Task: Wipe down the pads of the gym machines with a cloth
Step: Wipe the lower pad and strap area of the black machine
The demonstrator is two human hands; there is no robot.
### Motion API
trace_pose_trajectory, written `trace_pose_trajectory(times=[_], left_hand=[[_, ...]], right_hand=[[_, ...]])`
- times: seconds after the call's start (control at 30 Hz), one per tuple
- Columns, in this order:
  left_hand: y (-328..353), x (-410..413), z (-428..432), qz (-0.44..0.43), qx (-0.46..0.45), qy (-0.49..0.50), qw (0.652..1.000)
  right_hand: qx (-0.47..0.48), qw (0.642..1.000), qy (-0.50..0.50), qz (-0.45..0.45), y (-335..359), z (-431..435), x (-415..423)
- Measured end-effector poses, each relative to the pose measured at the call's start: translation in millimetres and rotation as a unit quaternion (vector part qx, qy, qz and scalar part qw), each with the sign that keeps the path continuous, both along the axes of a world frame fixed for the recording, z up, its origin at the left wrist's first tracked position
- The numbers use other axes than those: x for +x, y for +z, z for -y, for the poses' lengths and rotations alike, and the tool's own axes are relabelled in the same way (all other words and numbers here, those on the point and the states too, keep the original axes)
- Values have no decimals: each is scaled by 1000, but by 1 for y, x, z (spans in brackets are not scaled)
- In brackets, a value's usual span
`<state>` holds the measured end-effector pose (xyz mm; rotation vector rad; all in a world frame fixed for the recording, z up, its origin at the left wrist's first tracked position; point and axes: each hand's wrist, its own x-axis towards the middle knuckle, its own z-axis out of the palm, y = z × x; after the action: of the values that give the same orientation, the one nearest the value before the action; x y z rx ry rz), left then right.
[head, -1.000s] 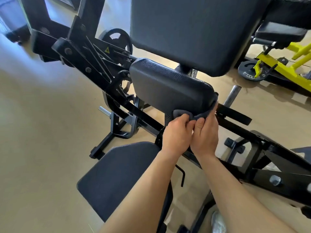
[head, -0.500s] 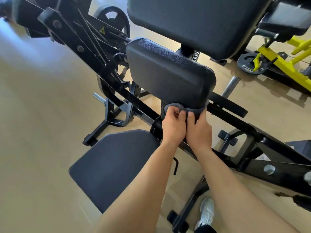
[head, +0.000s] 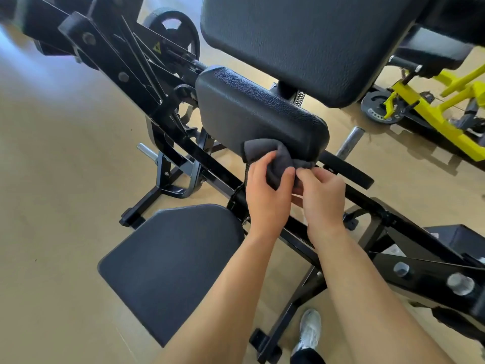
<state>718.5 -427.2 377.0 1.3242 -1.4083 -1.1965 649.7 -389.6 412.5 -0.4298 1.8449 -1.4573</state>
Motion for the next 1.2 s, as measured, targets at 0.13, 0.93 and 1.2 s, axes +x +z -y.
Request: trace_pose_trajectory(times=[0.13,0.93,1.2], left_hand=[[12,0,12,46,-145,-1,988],[1,27,77,195,-257,-70,944],[-3,43,115,189,-234,-24,953]], right_hand=[[-28,1000,-1,-14,3,-1,9],[-74,798,155,-577,33,83,-13],[20,732,349,-585,54,131,-7]])
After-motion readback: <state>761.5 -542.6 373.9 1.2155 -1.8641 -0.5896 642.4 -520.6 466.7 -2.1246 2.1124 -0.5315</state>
